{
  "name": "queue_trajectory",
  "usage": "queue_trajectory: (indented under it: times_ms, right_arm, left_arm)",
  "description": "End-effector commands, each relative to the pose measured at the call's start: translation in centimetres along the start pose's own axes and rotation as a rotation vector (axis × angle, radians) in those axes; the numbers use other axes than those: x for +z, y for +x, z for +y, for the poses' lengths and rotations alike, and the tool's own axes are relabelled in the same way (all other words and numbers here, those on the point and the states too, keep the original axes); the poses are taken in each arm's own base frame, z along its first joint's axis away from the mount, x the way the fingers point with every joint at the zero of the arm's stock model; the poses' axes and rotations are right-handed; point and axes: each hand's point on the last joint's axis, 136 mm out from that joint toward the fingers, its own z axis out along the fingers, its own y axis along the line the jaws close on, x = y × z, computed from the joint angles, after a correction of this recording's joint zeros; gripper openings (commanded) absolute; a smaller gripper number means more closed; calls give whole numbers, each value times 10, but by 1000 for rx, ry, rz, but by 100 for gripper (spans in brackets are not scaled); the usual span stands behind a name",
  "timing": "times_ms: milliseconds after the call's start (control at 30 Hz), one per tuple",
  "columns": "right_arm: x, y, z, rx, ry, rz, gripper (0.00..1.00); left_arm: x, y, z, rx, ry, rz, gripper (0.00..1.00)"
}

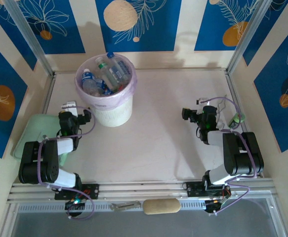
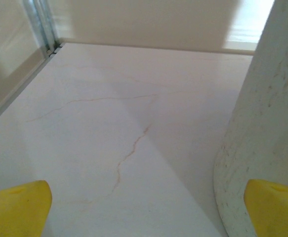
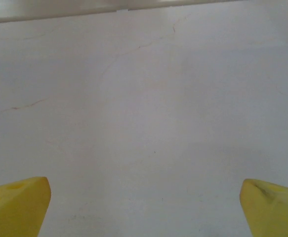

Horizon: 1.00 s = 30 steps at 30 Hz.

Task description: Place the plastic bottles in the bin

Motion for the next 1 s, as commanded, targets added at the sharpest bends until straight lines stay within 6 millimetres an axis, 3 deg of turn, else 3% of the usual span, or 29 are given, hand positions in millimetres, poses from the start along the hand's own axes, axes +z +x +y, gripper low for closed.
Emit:
queue_trajectory:
  times_ms: [0, 167, 967]
  right_arm:
    - [-2, -4, 0, 12, -21, -61, 99]
    - [-2, -1, 0, 7, -15, -65, 99]
    - [-2, -1, 0, 7, -17, -67, 99]
  left_arm:
    - [-1, 14, -36, 78, 137, 4, 100]
    - [-1, 23, -32, 74, 109, -30, 100]
    - [1, 23, -34, 97, 78, -23, 100]
